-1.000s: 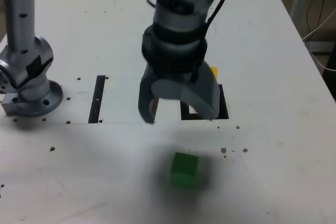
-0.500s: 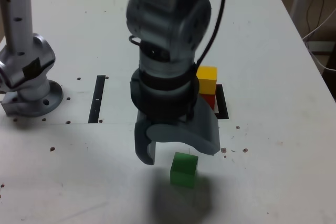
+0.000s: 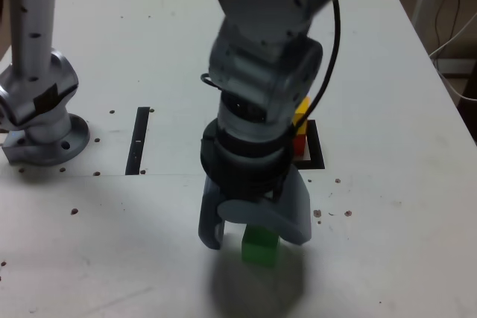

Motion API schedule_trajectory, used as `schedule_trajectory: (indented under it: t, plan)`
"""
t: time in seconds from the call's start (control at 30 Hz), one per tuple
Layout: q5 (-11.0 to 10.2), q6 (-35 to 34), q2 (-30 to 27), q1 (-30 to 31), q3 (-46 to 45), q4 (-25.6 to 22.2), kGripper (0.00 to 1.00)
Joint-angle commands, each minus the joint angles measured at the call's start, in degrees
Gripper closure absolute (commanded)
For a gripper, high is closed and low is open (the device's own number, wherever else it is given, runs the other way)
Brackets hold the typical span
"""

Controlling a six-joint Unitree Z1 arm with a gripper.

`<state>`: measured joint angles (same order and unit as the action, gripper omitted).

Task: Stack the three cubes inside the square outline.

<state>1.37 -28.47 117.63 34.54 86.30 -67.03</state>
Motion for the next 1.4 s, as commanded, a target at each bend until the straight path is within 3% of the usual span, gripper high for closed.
schedule_trajectory:
  t: [0.0,0.27,0.6,1.0,1.37]
  plan:
    - [-0.19,0.39,0.54,-0.14,0.07,0.39,0.15]
    - [-0.91,0.83,2.21,-0.26,1.07,1.14,0.34]
    - [-1.54,1.06,2.3,-0.41,0.9,1.98,0.44]
    - [-1.95,2.06,2.19,-0.52,2.13,2.66,0.89]
    - [-2.39,3.51,-0.93,-0.89,1.88,0.96,0.92]
